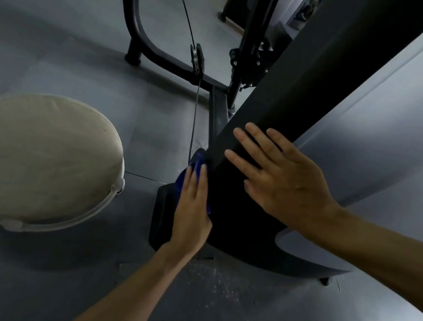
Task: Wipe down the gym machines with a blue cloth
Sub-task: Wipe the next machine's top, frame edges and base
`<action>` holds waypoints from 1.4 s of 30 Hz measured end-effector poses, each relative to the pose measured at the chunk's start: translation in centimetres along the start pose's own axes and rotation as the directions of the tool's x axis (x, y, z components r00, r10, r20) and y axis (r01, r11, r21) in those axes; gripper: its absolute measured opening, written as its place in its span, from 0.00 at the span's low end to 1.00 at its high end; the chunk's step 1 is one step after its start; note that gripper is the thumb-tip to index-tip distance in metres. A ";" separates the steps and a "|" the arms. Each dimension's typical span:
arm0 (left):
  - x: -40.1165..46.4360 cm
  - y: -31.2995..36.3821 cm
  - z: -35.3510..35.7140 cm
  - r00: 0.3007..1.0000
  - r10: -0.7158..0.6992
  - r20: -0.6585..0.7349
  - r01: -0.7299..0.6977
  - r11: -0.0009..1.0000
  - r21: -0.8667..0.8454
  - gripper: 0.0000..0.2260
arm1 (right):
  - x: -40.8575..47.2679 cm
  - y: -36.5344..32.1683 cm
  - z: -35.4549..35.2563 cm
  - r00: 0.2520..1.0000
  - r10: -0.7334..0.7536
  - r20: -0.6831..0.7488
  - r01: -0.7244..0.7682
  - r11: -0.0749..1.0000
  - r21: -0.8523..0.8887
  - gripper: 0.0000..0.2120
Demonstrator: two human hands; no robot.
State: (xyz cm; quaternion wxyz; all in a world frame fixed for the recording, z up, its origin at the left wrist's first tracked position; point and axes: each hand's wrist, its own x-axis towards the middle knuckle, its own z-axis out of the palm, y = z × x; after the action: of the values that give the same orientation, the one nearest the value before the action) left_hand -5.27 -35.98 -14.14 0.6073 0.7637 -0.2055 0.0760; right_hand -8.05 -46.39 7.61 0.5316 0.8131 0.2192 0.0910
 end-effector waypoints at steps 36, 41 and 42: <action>13.4 19.6 -6.0 0.784 0.621 -0.015 -0.584 0.745 0.323 0.41 | -1.5 25.7 -9.7 0.792 0.451 -0.412 -0.488 0.873 0.017 0.28; 11.9 17.9 -7.1 0.745 0.664 0.056 -0.635 0.682 0.363 0.48 | -2.8 25.2 -9.4 0.755 0.508 -0.415 -0.524 0.848 0.085 0.29; 13.0 19.0 -7.5 0.730 0.680 0.068 -0.653 0.666 0.360 0.51 | -3.0 25.5 -9.5 0.762 0.502 -0.409 -0.515 0.853 0.089 0.29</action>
State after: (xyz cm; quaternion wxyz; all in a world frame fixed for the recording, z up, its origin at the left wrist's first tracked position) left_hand -0.24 -35.02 9.57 0.3936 0.7298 -0.4307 0.3562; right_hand -7.70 -48.60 34.90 0.4390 0.7954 0.0978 0.4064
